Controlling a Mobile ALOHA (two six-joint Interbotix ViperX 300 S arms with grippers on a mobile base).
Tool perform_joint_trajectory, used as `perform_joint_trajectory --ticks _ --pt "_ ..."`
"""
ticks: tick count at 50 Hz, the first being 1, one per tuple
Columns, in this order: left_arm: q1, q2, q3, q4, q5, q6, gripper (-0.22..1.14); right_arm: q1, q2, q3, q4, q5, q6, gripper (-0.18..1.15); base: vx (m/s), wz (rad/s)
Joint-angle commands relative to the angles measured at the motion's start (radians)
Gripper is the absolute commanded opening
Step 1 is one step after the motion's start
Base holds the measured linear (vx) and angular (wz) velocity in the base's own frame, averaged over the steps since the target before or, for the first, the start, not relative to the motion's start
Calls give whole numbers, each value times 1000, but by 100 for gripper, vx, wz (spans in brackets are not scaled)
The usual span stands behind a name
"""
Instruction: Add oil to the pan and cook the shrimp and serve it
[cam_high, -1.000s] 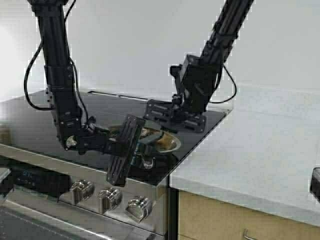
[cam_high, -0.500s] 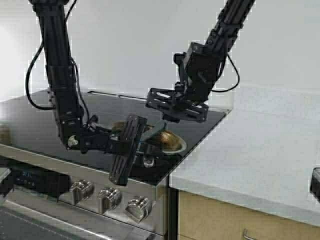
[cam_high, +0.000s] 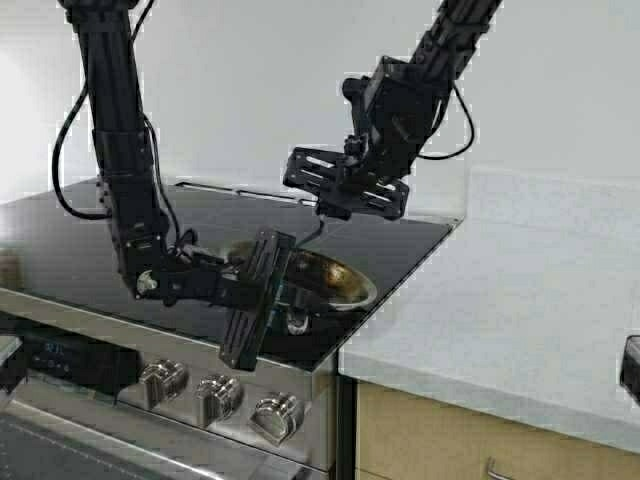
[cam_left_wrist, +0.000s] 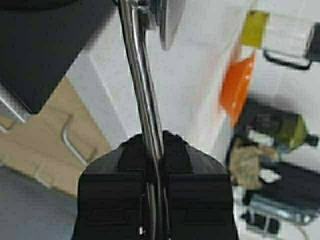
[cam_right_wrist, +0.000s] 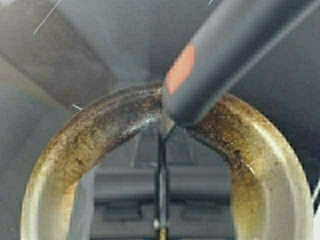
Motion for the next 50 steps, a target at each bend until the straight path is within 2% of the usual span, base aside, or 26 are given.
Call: perform_joint_trajectory --ticks 1,11,22,31,42,50 --pt "-3 -44 -8 3 -8 12 3 2 -60 -21 -3 0 -5 7 0 0" --pt "-3 -35 -3 -8 -18 12 3 2 -75 -15 -3 8 -5 7 0 0" --pt "-5 23 -14 -31 -91 8 3 -29 -173 32 -5 8 -14 7 0 0" --pt "2 87 -29 -86 -209 -5 3 -55 -268 103 -6 6 -15 7 0 0" --pt "37 179 -78 -95 -408 -44 3 -64 -376 216 -6 -23 -14 7 0 0" --pt "83 193 -94 -92 -431 -74 3 -64 -414 270 -5 -51 -11 7 0 0"
